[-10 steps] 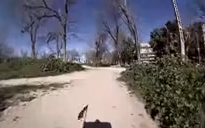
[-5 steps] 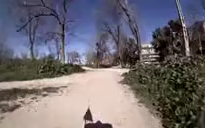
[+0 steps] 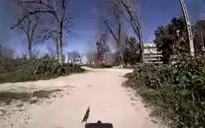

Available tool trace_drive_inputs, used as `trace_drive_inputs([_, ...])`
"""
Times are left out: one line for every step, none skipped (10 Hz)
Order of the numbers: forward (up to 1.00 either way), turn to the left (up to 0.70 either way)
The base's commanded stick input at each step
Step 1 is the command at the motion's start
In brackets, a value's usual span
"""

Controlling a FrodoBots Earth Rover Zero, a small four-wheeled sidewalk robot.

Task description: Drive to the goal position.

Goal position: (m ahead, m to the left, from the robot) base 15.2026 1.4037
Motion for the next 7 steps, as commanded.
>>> trace_drive_inputs([1.00, 0.00])
trace_drive_inputs([1.00, 0.00])
trace_drive_inputs([1.00, 0.00])
trace_drive_inputs([1.00, 0.00])
trace_drive_inputs([1.00, 0.00])
trace_drive_inputs([1.00, 0.00])
trace_drive_inputs([1.00, 0.00])
